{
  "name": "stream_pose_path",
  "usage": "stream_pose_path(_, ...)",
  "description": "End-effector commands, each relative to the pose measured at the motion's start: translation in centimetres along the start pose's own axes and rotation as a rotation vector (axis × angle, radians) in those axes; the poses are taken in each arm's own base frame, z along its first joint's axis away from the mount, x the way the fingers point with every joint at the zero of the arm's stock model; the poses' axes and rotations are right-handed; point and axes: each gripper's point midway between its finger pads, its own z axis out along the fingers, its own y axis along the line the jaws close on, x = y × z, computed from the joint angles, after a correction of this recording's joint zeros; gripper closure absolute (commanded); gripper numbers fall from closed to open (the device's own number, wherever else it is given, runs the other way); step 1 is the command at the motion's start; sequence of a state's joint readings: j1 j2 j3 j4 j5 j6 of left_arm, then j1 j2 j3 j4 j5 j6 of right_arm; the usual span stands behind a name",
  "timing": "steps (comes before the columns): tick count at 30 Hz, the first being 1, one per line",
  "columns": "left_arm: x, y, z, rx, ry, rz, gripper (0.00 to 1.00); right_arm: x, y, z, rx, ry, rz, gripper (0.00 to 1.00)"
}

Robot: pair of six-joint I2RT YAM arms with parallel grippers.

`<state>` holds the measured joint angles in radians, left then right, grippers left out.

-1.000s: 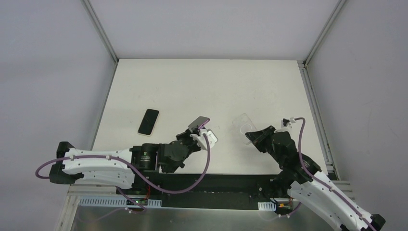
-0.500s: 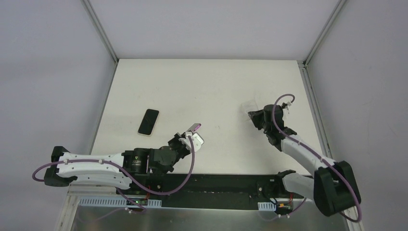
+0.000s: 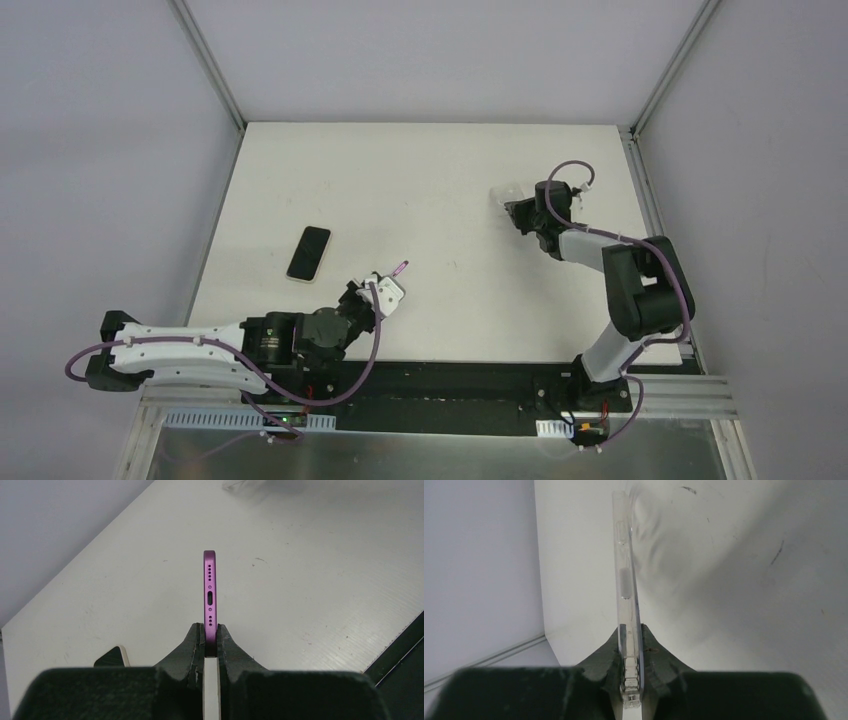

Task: Take the phone out of the phone case
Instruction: Place the phone case at the center of the board.

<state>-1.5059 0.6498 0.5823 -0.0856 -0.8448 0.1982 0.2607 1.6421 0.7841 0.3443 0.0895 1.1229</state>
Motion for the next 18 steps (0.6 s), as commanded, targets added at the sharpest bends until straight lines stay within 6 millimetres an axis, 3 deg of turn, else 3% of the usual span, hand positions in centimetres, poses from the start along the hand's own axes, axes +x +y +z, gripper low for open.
stream_pose_path(1,-2.1,0.6,-0.2,-0.021,-0.067,-0.097,1.0,-0.9,3.0,1.7,-0.063,-0.017,0.038,1.0)
stream_pose_path(8,-2.2,0.3,0.1,-0.023,-0.055,-0.076,1.0,-1.2,1.9,3.1,-0.012,0.006,0.03,0.99)
stream_pose_path(12,-2.4,-0.2,0.3,-0.006,-0.053,-0.069,1.0,-0.9,1.4,2.9,0.006,0.03,0.014,0.77)
stream_pose_path(18,-2.6,-0.4,0.4,0.004,-0.055,-0.075,1.0,-0.7,1.0,2.7,0.021,0.047,0.002,0.6)
